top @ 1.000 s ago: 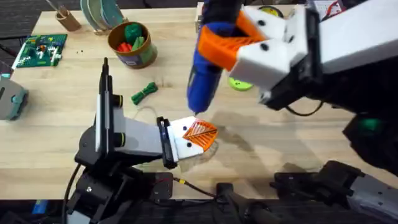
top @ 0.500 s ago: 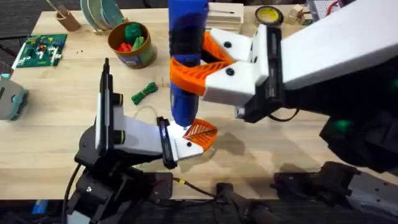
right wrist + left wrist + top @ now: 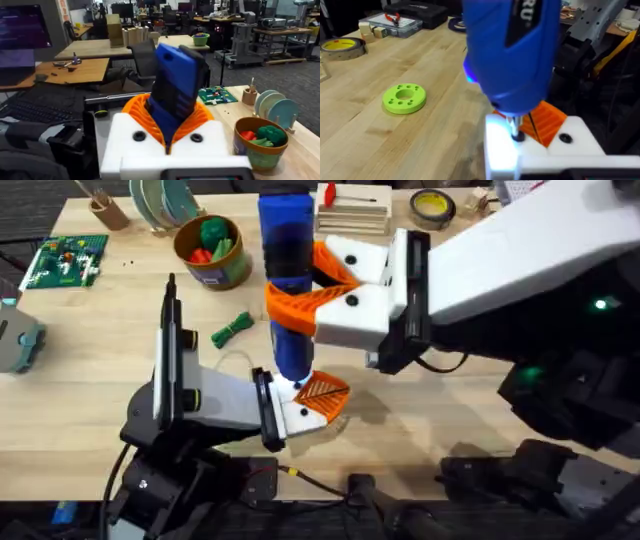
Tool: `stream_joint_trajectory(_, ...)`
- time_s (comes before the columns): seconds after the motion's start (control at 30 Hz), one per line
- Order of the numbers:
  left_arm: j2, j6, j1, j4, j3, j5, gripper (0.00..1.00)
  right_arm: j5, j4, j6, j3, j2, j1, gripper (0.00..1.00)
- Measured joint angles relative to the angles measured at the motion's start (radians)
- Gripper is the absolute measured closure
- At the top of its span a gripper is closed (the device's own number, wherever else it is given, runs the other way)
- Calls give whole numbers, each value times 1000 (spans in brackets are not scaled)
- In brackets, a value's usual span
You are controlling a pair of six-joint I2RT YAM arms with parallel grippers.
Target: Pick up the gripper from the table and insert it into the empty holder that is missing its gripper. Then pick up a screw, insert it into the mounting hole, and use the screwdriver to tighten it. Finally, clean up the table by picking up the vegetable and placing it into the bucket.
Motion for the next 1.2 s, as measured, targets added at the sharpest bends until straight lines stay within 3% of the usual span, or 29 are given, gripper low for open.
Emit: stream_joint_trajectory(1.2,0,-18,0,0,0,-1,997,-30,-19,-30,0,-2,0,993)
